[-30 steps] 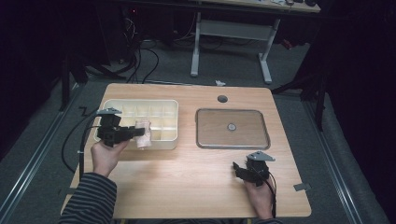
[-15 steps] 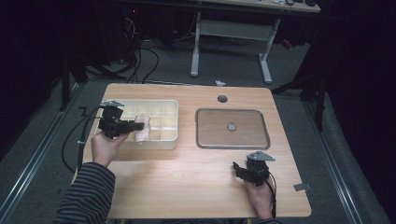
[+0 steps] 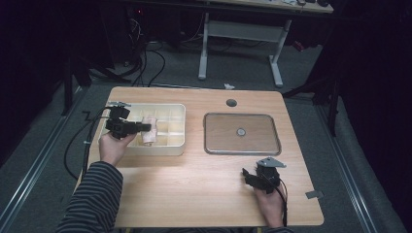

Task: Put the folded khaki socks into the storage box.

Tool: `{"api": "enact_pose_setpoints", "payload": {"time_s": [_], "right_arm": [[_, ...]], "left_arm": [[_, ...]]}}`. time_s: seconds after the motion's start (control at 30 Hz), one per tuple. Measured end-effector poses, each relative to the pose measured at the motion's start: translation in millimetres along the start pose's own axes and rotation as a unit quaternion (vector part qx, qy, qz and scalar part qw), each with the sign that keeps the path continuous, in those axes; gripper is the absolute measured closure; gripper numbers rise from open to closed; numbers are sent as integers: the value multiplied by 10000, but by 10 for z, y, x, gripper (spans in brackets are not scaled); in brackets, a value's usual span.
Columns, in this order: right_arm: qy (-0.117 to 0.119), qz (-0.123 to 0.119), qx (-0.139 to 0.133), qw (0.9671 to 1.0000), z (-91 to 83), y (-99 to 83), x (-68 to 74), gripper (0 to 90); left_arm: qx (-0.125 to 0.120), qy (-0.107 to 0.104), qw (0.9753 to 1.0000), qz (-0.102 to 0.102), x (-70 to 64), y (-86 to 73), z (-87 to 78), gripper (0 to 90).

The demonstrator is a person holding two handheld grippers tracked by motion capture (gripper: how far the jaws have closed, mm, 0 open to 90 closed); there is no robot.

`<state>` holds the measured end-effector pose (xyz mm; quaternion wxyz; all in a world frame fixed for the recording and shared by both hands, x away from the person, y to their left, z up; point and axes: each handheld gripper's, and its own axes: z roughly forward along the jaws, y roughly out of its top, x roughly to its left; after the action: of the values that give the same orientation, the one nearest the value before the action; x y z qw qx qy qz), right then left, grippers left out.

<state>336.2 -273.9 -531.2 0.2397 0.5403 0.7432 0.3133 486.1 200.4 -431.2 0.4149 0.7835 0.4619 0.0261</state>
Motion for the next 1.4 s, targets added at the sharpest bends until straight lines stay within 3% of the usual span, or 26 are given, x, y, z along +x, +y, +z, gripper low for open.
{"api": "enact_pose_setpoints", "payload": {"time_s": [0.17, 0.37, 0.53, 0.87, 1.4], "right_arm": [[2, -1, 1, 10000, 0, 0, 0, 343], [0, 0, 0, 10000, 0, 0, 0, 343], [5, 1, 2, 10000, 0, 0, 0, 342], [3, -4, 2, 10000, 0, 0, 0, 342], [2, -4, 2, 10000, 0, 0, 0, 342]], "left_arm": [[86, 10, 9999, -72, 84, -27, 66, 719], [217, 31, 9998, -23, 118, -66, 101, 719], [168, -18, 9998, -96, 156, -91, 111, 719], [109, 331, 9994, 55, 144, -147, 100, 719], [373, 413, 9983, 176, 156, -183, 175, 721]]}}
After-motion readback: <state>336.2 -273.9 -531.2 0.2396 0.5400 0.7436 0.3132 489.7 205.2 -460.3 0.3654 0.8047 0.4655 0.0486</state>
